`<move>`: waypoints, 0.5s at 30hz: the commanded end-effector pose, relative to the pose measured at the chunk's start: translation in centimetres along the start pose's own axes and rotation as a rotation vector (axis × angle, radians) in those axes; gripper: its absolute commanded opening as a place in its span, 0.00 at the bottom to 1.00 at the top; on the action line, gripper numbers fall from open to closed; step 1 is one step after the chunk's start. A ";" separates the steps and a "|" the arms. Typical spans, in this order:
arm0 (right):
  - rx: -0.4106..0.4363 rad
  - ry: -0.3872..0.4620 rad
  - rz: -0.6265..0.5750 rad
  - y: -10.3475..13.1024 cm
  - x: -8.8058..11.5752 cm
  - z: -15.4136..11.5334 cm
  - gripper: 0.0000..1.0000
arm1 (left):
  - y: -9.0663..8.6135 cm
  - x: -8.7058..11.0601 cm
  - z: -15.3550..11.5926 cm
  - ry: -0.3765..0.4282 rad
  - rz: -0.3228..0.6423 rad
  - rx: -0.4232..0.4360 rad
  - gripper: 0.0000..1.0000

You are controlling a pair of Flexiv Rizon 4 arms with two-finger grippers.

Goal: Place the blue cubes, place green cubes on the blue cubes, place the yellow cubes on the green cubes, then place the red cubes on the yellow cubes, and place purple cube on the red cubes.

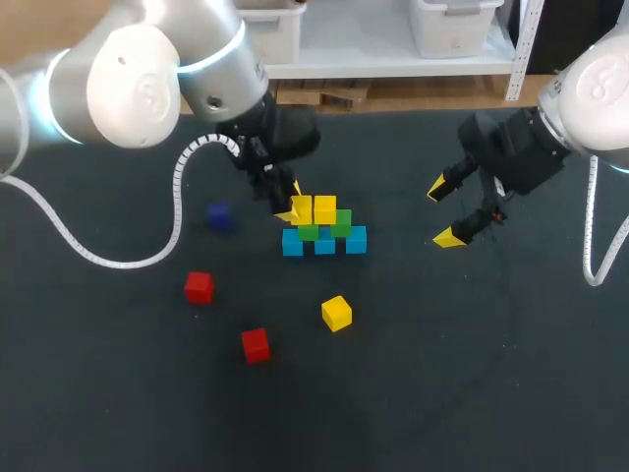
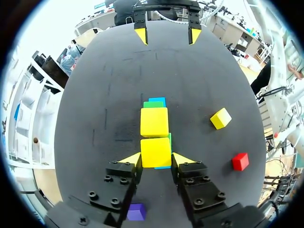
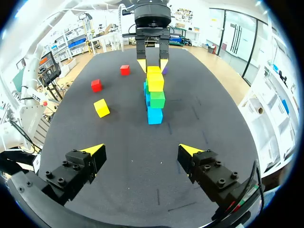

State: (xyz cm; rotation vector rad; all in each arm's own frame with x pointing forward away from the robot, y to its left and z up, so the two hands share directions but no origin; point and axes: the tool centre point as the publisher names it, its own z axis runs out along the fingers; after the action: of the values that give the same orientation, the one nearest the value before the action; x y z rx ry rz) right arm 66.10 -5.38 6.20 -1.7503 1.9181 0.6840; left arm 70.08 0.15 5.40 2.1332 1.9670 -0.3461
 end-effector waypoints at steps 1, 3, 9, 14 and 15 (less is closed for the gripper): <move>-0.002 -0.003 -0.001 -0.1 0.0 0.1 1.00 | 0.3 0.0 0.0 -0.001 0.003 0.006 0.43; -0.002 -0.003 -0.001 -0.1 0.0 0.1 1.00 | 0.4 0.0 0.0 -0.002 0.004 0.006 0.44; -0.002 -0.003 -0.001 -0.1 0.0 0.1 1.00 | 0.4 0.0 -0.1 -0.003 0.004 0.004 0.49; -0.002 -0.003 -0.001 -0.1 0.0 0.1 1.00 | 0.2 0.2 -1.0 -0.004 0.005 -0.012 0.49; -0.002 -0.003 -0.001 -0.1 0.0 0.1 1.00 | 0.1 0.3 -1.2 -0.005 0.005 -0.017 0.49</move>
State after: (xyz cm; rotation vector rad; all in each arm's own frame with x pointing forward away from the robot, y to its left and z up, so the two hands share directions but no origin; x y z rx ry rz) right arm 66.10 -5.38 6.20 -1.7503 1.9181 0.6840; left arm 70.57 0.31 5.98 2.1267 1.9615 -0.3362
